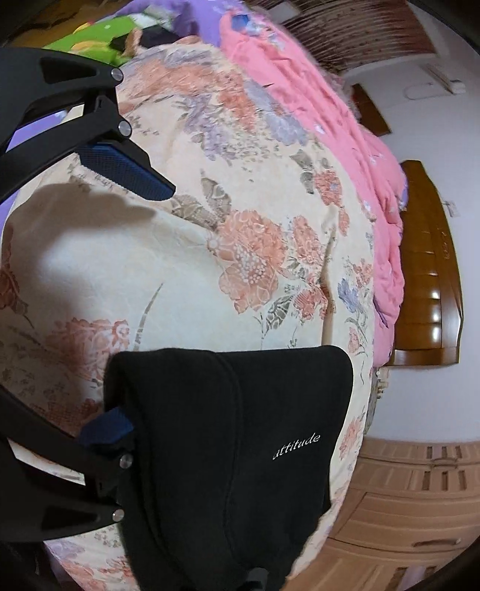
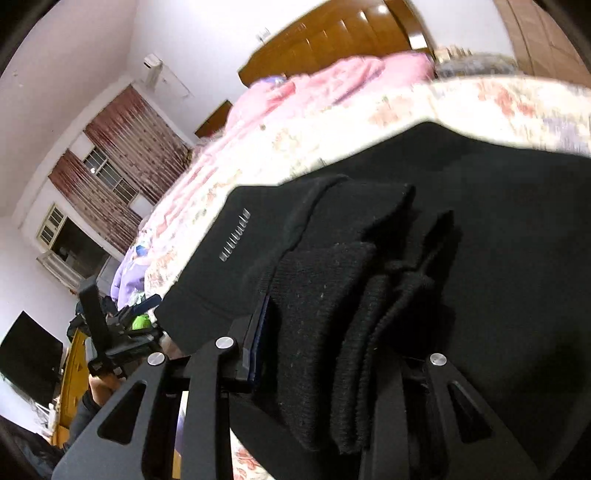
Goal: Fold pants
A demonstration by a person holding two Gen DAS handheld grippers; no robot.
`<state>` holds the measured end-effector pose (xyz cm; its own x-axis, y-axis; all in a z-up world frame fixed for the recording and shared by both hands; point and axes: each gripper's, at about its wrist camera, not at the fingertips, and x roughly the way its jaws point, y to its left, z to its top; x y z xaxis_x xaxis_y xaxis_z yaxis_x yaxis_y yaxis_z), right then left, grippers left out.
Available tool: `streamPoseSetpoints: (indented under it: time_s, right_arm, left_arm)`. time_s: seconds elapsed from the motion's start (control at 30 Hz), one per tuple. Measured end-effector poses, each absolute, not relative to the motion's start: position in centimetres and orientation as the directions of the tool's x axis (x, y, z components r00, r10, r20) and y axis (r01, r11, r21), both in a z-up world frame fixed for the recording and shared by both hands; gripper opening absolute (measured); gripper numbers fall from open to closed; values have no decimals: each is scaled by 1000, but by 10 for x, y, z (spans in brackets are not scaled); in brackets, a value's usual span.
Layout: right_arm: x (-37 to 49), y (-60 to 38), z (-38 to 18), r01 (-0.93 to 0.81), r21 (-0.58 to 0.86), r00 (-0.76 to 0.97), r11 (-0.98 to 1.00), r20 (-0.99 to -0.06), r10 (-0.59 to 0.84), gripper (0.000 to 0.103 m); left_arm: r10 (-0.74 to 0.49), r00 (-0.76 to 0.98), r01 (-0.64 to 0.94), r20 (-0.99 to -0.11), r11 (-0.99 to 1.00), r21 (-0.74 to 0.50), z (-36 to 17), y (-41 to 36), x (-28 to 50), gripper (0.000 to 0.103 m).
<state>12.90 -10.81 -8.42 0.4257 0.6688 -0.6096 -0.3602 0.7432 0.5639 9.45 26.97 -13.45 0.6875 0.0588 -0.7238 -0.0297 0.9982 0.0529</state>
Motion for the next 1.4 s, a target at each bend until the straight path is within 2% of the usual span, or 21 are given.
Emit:
streamPoseSetpoints:
  time_s: [0.1,0.13,0.2,0.27,0.33,0.4,0.53,0.67,0.77,0.87,0.9,0.93,1.0,1.1,1.2,1.27,1.4]
  right_arm:
    - [126,-121,-98,-329,625,424,708,-572,702,29]
    - [126,-121,-97,-332,618,424,713,-577,698,31]
    - [122,-122,-88,-314,612,414,726,-600,684,45]
    - [116,-130,-77,-307,592,418,745,-620,664,65]
    - [104,-143,-63,-320,492,488,810,-647,586,66]
    - [95,-145,-47,-332,360,560,872,-668,489,66]
    - [91,-115,-22,-470,241,597,849,-622,506,66]
    - [97,-69,-30,-574,107,561,812,-670,485,66]
    - [103,-60,-51,-588,111,515,801,-713,476,65]
    - [104,-67,-64,-575,135,519,807,-703,487,66]
    - [106,-69,-62,-573,159,509,804,-700,501,66]
    - [106,-67,-60,-572,157,506,805,-705,497,66]
    - [105,-66,-48,-564,129,526,816,-706,475,66]
    - [105,-72,-35,-570,143,552,809,-663,506,67]
    - [118,-76,-63,-555,150,510,818,-716,477,69]
    - [116,-83,-68,-556,194,528,808,-668,524,70]
    - [118,-81,-67,-561,188,520,806,-677,520,71]
  left_arm:
    - [54,680,-35,-732,999,41,-135,269,92,102]
    - [63,673,-20,-737,998,67,-133,265,90,102]
    - [88,658,31,-748,989,144,-126,256,82,101]
    - [118,660,69,-742,974,216,-113,249,70,101]
    - [122,693,94,-710,962,257,-87,244,55,101]
    - [67,733,110,-676,970,216,-62,241,49,101]
    - [-99,774,205,-625,974,100,-31,207,82,101]
    - [-193,723,315,-663,947,68,-42,154,150,101]
    - [-241,647,375,-723,927,27,-66,130,196,101]
    - [-103,620,333,-778,932,142,-103,127,229,101]
    - [-87,605,319,-792,937,141,-113,133,237,102]
    - [-155,582,321,-798,946,50,-118,145,241,102]
    - [-174,585,292,-793,956,6,-114,156,241,101]
    - [-138,600,290,-788,956,53,-118,155,237,101]
    - [-138,601,278,-787,960,44,-118,156,241,102]
    - [-133,603,269,-786,962,44,-119,155,242,102]
    - [-112,615,259,-780,964,66,-117,154,238,102]
